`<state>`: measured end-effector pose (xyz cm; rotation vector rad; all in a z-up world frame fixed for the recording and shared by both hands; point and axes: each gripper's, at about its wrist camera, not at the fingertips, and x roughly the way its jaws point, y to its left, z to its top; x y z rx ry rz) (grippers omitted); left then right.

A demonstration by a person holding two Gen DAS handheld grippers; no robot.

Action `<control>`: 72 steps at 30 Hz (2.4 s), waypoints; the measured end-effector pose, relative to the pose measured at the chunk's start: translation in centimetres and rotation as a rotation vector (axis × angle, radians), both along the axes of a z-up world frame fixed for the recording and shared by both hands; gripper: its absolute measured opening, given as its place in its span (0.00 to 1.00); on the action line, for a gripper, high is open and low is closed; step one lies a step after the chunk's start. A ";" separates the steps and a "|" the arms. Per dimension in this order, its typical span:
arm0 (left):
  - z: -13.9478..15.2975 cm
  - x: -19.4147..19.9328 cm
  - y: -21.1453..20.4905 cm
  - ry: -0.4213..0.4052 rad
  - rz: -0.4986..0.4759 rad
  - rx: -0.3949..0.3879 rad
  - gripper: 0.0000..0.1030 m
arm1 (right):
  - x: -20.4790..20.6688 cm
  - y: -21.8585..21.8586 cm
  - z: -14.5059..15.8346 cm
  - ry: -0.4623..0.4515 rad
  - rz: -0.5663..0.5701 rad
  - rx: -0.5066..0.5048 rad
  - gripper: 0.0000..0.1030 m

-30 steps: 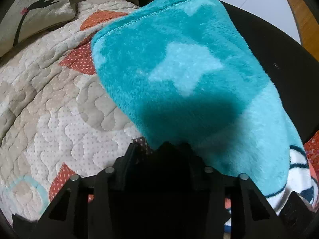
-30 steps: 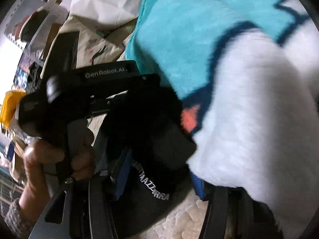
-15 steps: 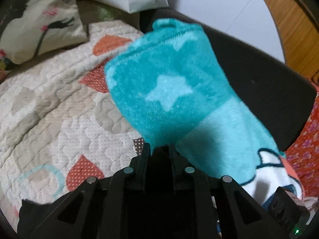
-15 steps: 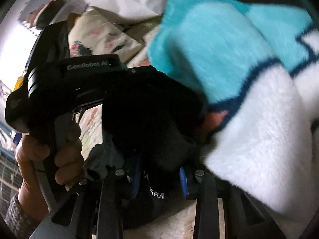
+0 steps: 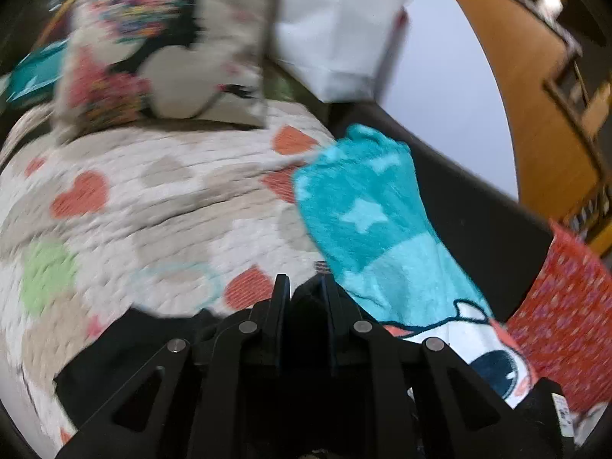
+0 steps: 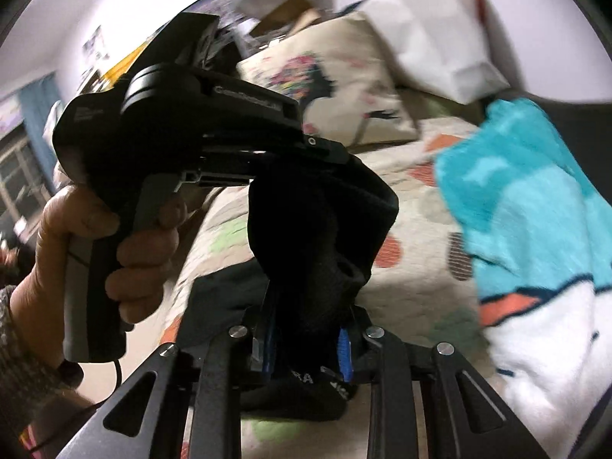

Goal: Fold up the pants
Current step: 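Grasp the folded shorts with the right gripper and lift them toward the turquoise blanket, then lower the held shorts onto the quilt and open the right gripper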

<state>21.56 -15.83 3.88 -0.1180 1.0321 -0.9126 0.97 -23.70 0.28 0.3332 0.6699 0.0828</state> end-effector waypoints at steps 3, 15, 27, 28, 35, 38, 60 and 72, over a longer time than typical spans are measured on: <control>-0.5 0.3 4.6 0.034 0.073 -0.045 0.15 | 1.1 2.7 0.3 0.004 0.092 -0.062 0.27; -7.7 2.3 16.1 0.191 0.288 -0.121 0.14 | 5.5 11.4 -4.0 0.129 0.318 -0.214 0.26; -12.7 3.7 21.1 0.384 0.452 -0.098 0.14 | 7.2 16.1 -6.4 0.161 0.437 -0.283 0.30; -12.9 3.5 21.3 0.392 0.466 -0.089 0.14 | 7.1 16.2 -6.5 0.166 0.442 -0.279 0.32; -13.1 2.7 23.3 0.432 0.568 0.018 0.26 | 6.3 17.7 -6.8 0.191 0.486 -0.257 0.60; -13.2 2.5 24.9 0.442 0.613 0.046 0.28 | 5.2 18.7 -6.5 0.170 0.519 -0.281 0.67; -10.7 -2.7 18.8 0.240 0.467 0.143 0.08 | 1.0 7.1 -3.7 0.200 0.244 -0.163 0.67; -10.7 -5.2 22.1 0.280 0.560 0.112 0.22 | 2.0 4.8 -2.8 0.168 0.166 -0.148 0.67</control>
